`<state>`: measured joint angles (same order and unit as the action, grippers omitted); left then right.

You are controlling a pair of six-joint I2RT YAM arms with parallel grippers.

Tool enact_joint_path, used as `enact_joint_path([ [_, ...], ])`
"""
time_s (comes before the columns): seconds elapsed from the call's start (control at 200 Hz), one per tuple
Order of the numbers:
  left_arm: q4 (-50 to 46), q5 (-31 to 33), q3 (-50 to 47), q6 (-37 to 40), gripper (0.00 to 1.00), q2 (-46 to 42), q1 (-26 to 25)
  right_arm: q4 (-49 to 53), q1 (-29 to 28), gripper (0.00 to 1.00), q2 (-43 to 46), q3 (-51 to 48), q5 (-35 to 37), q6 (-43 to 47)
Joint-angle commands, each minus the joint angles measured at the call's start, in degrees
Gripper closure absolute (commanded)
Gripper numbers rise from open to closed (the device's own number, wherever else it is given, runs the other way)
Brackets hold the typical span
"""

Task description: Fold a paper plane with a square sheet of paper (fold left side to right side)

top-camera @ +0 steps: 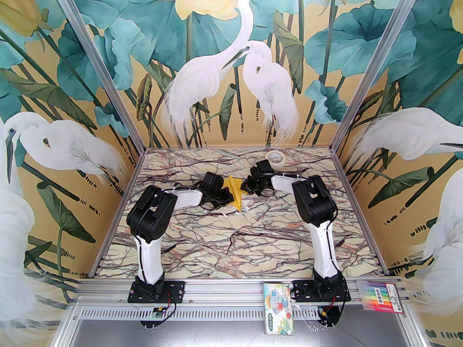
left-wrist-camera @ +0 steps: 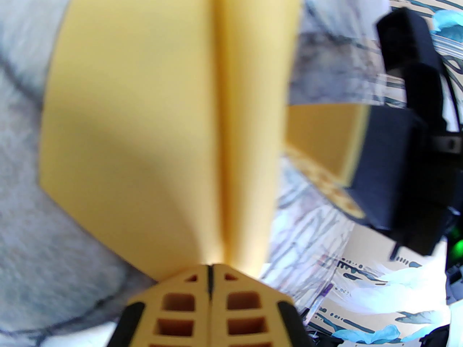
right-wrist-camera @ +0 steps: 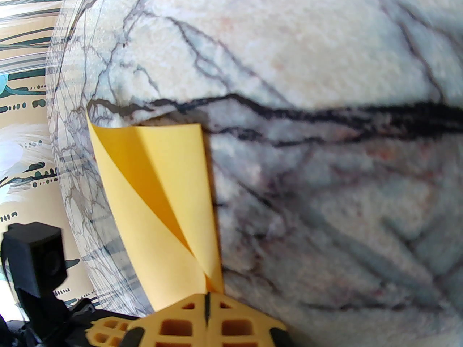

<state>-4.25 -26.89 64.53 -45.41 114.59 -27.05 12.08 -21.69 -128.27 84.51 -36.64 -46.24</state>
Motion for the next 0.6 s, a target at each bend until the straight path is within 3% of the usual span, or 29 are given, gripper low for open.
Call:
enact_joint_path([
  [0.0, -3.71, 2.1, 1.43, 0.15, 1.0, 2.18, -0.2, 1.44, -0.37, 1.0, -1.17, 1.45, 1.31, 1.44],
  [0.595, -1.37, 0.68, 0.7, 0.77, 0.99, -2.58, -0.28, 3.11, -0.46, 1.0, -2.58, 2.06, 1.83, 2.47],
])
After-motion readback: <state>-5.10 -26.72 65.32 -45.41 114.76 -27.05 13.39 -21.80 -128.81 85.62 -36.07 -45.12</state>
